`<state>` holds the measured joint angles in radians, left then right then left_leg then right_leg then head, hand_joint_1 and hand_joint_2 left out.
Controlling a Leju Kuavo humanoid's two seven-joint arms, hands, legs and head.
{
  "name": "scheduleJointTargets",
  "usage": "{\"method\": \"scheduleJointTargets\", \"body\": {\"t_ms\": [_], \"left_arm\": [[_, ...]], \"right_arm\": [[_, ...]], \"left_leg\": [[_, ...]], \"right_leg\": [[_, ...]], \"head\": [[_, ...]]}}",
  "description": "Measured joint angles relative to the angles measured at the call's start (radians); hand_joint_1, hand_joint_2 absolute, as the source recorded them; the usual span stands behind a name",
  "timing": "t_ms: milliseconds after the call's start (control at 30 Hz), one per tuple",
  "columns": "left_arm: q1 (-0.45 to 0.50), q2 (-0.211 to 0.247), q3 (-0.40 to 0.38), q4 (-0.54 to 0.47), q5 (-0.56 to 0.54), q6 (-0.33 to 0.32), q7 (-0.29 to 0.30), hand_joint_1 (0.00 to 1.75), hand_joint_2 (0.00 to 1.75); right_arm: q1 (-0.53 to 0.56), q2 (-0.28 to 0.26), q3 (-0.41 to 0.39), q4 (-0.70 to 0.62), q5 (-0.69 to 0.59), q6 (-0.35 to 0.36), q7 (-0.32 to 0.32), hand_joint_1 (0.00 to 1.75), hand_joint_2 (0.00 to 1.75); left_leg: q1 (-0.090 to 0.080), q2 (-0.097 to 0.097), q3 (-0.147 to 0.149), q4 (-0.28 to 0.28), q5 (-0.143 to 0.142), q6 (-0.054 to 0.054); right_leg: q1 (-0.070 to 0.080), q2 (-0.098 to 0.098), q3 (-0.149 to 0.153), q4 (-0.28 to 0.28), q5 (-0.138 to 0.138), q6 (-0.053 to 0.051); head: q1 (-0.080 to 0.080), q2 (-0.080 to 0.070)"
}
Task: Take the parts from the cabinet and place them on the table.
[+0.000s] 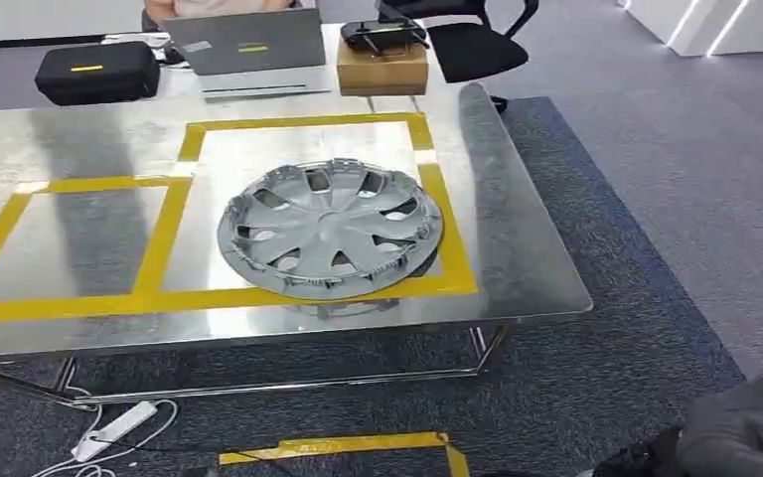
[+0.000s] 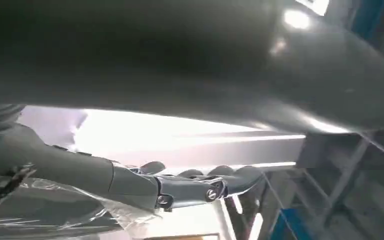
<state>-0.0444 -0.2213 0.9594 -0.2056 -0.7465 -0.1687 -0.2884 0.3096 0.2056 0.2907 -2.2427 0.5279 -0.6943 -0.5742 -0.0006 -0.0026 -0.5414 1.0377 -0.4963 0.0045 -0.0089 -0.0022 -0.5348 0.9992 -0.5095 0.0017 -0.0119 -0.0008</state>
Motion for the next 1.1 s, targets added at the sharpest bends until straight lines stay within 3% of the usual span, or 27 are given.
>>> {"method": "scheduleJointTargets", "body": {"t_ms": [33,100,133,167,200,233,300,333,367,400,467,500,533,633,667,700,733,800,833,867,900,933,1000,1033,1100], "left_arm": [[0.0,-0.004,0.0,0.0,-0.008,0.018,0.003,0.0,1.75],[0.001,-0.008,-0.002,0.0,-0.011,0.047,0.005,0.0,1.75],[0.003,-0.01,-0.002,0.0,-0.011,0.06,0.005,0.0,1.75],[0.004,-0.013,-0.001,0.0,-0.01,0.07,0.005,0.0,1.75],[0.002,-0.015,-0.001,0.0,0.001,0.087,0.003,0.0,1.75],[-0.001,-0.018,0.001,0.0,0.021,0.104,-0.002,0.0,1.75],[-0.006,-0.026,0.025,-0.001,0.062,0.126,-0.006,0.0,1.75],[-0.007,-0.028,0.034,-0.002,0.068,0.132,-0.006,0.0,1.75],[-0.007,-0.029,0.038,-0.002,0.068,0.134,-0.007,0.0,1.75],[-0.007,-0.03,0.044,-0.003,0.067,0.134,-0.007,0.0,1.75],[-0.008,-0.032,0.049,-0.003,0.065,0.133,-0.007,0.0,1.75],[-0.009,-0.032,0.049,-0.003,0.063,0.132,-0.007,0.0,1.75],[-0.009,-0.032,0.049,-0.003,0.059,0.131,-0.007,0.0,1.75],[-0.009,-0.033,0.05,-0.004,0.055,0.131,-0.007,0.0,1.75],[-0.007,-0.032,0.05,-0.004,0.052,0.131,-0.007,0.0,1.75],[-0.008,-0.033,0.05,-0.004,0.052,0.13,-0.007,0.0,1.75],[-0.007,-0.033,0.05,-0.004,0.051,0.13,-0.006,0.0,1.75],[-0.007,-0.033,0.05,-0.004,0.046,0.13,-0.006,0.0,1.75],[-0.007,-0.032,0.05,-0.004,0.046,0.13,-0.006,0.0,1.75],[-0.007,-0.032,0.05,-0.004,0.046,0.13,-0.006,0.0,1.75],[-0.007,-0.032,0.05,-0.004,0.046,0.13,-0.005,0.0,1.75],[-0.007,-0.032,0.05,-0.005,0.046,0.13,-0.005,0.0,1.75],[-0.008,-0.032,0.05,-0.005,0.046,0.128,-0.005,0.0,1.75],[-0.009,-0.029,0.05,-0.007,0.045,0.128,-0.005,0.0,1.75],[-0.009,-0.031,0.05,-0.007,0.045,0.128,-0.005,0.0,1.75]], "right_arm": [[-0.001,0.0,0.0,0.003,0.006,0.0,0.006,0.0,0.0],[0.0,0.0,-0.001,0.009,0.015,0.0,0.016,0.0,0.0],[0.0,0.0,-0.001,0.011,0.021,0.0,0.023,0.0,0.0],[0.0,0.0,0.0,0.011,0.026,0.0,0.026,0.0,0.0],[0.002,0.0,-0.001,0.013,0.026,0.0,0.021,0.0,0.0],[0.003,0.001,-0.001,0.013,0.028,0.0,0.01,0.0,0.0],[0.011,0.007,-0.003,0.013,0.036,0.0,-0.01,0.0,0.0],[0.017,0.008,-0.004,0.013,0.04,0.0,-0.014,0.0,0.0],[0.021,0.008,-0.005,0.013,0.041,0.0,-0.013,0.0,0.0],[0.023,0.008,-0.006,0.014,0.04,0.0,-0.014,0.0,0.0],[0.023,0.011,-0.007,0.015,0.032,0.0,-0.027,0.0,0.0],[0.023,0.015,-0.008,0.014,0.028,0.0,-0.037,0.0,0.0],[0.023,0.021,-0.009,0.014,0.028,0.0,-0.041,0.0,0.0],[0.03,0.028,-0.013,0.014,0.024,0.0,-0.033,0.0,0.0],[0.029,0.028,-0.015,0.015,0.023,0.0,-0.029,0.0,0.0],[0.028,0.028,-0.016,0.015,0.023,0.0,-0.023,0.0,0.0],[0.029,0.028,-0.017,0.015,0.023,0.0,-0.016,0.0,0.0],[0.028,0.028,-0.017,0.018,0.026,0.0,-0.012,0.0,0.0],[0.028,0.028,-0.017,0.02,0.026,0.0,-0.01,0.0,0.0],[0.028,0.028,-0.017,0.021,0.026,0.0,-0.01,0.0,0.0],[0.028,0.028,-0.018,0.023,0.026,0.0,-0.008,0.0,0.0],[0.028,0.028,-0.018,0.024,0.026,0.0,-0.007,0.0,0.0],[0.026,0.028,-0.018,0.024,0.026,0.0,-0.005,0.0,0.0],[0.026,0.028,-0.018,0.025,0.026,0.0,-0.004,0.0,0.0],[0.024,0.028,-0.016,0.026,0.027,0.0,0.005,0.0,0.0]], "left_leg": [[-0.003,0.0,0.003,-0.015,0.002,0.002],[-0.005,-0.001,-0.006,-0.017,-0.002,0.008],[-0.005,-0.002,-0.007,-0.02,0.001,0.013],[0.005,0.001,-0.005,-0.035,0.012,0.023],[0.004,0.004,-0.008,-0.036,0.017,0.028],[0.004,0.004,-0.015,-0.036,0.022,0.035],[0.003,0.006,-0.028,-0.036,0.029,0.037],[0.002,0.007,-0.035,-0.035,0.035,0.037],[0.002,0.008,-0.042,-0.035,0.04,0.036],[0.002,0.008,-0.048,-0.035,0.045,0.034],[0.002,0.007,-0.057,-0.034,0.056,0.027],[0.002,0.007,-0.059,-0.031,0.06,0.023],[-0.004,0.006,-0.068,-0.027,0.064,0.017],[-0.002,0.006,-0.069,-0.03,0.082,-0.002],[-0.001,0.005,-0.075,-0.029,0.084,-0.008],[0.001,0.005,-0.082,-0.014,0.052,-0.016],[0.002,0.005,-0.093,0.027,-0.005,-0.021],[0.003,0.005,-0.128,0.175,-0.116,-0.028],[0.003,0.005,-0.139,0.244,-0.146,-0.029],[0.003,0.005,-0.133,0.272,-0.144,-0.028],[0.003,0.005,-0.107,0.256,-0.117,-0.026],[0.003,0.005,-0.066,0.2,-0.083,-0.021],[-0.002,0.003,0.058,0.01,-0.032,0.001],[-0.007,0.001,0.093,-0.054,-0.046,0.017],[-0.011,0.001,0.086,-0.068,-0.039,0.016]], "right_leg": [[0.006,0.001,-0.005,0.006,0.0,0.005],[0.003,-0.003,-0.013,0.003,0.007,0.017],[0.003,-0.003,-0.012,0.0,0.011,0.023],[0.004,-0.001,-0.015,0.003,0.004,0.028],[0.003,0.0,-0.029,0.021,-0.025,0.033],[0.002,0.001,-0.049,0.077,-0.072,0.035],[-0.001,0.001,-0.104,0.23,-0.157,0.042],[-0.001,0.0,-0.123,0.289,-0.178,0.045],[-0.002,0.0,-0.12,0.298,-0.173,0.046],[-0.002,0.0,-0.09,0.26,-0.143,0.046],[-0.004,0.0,0.023,0.08,-0.069,0.044],[-0.004,-0.001,0.078,-0.003,-0.057,0.042],[-0.001,0.002,0.105,-0.039,-0.059,0.037],[0.003,0.004,0.074,-0.032,-0.051,0.021],[-0.002,0.001,0.068,-0.035,-0.04,0.009],[-0.003,-0.003,0.059,-0.036,-0.031,-0.001],[-0.003,-0.004,0.05,-0.036,-0.023,-0.01],[-0.001,-0.006,0.03,-0.035,-0.007,-0.012],[0.0,-0.008,0.024,-0.034,0.002,-0.013],[0.002,-0.009,0.016,-0.032,0.01,-0.013],[0.004,-0.008,0.004,-0.028,0.019,-0.013],[0.006,-0.008,-0.007,-0.024,0.025,-0.012],[0.01,-0.007,-0.019,-0.019,0.033,-0.01],[0.014,-0.008,-0.025,-0.015,0.038,-0.005],[0.01,-0.009,-0.035,-0.014,0.052,0.007]], "head": [[0.0,0.0],[0.001,0.0],[0.0,0.0],[0.0,0.0],[0.002,0.0],[0.007,0.0],[0.006,0.0],[0.008,0.0],[0.007,0.0],[0.007,0.0],[0.007,0.0],[0.008,0.0],[0.009,0.0],[0.006,0.0],[0.009,0.0],[0.006,0.0],[0.002,0.0],[0.001,0.0],[0.002,0.0],[0.002,0.0],[0.001,0.0],[0.002,0.0],[0.002,0.0],[0.003,0.0],[0.003,0.0]]}}
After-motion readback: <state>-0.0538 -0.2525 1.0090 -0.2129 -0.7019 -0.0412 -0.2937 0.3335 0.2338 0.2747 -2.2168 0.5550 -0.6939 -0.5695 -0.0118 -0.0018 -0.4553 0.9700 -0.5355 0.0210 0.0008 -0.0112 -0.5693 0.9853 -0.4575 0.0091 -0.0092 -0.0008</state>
